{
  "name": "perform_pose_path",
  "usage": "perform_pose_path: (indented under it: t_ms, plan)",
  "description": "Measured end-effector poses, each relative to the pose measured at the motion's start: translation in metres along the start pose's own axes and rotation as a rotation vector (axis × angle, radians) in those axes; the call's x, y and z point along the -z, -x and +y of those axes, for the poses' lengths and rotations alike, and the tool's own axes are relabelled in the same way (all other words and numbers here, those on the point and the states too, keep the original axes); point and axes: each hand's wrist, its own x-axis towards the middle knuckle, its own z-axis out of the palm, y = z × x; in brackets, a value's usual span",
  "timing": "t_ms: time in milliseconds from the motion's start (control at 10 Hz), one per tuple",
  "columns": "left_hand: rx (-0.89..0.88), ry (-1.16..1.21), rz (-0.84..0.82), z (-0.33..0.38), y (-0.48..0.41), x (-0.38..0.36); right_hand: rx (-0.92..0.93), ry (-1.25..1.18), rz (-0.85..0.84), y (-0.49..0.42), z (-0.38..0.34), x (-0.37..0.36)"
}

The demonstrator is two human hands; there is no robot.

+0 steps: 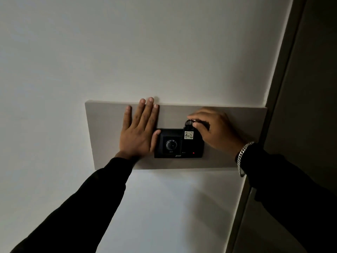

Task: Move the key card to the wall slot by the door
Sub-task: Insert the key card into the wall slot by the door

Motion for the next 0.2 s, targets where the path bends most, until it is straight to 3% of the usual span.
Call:
perform_pose_path:
  t_ms: [200]
  plan:
    - [0.031,0.164,-0.073,0.002,-0.010,0.026,-0.098,-0.099,0.100,0.005,-0.015,0.011]
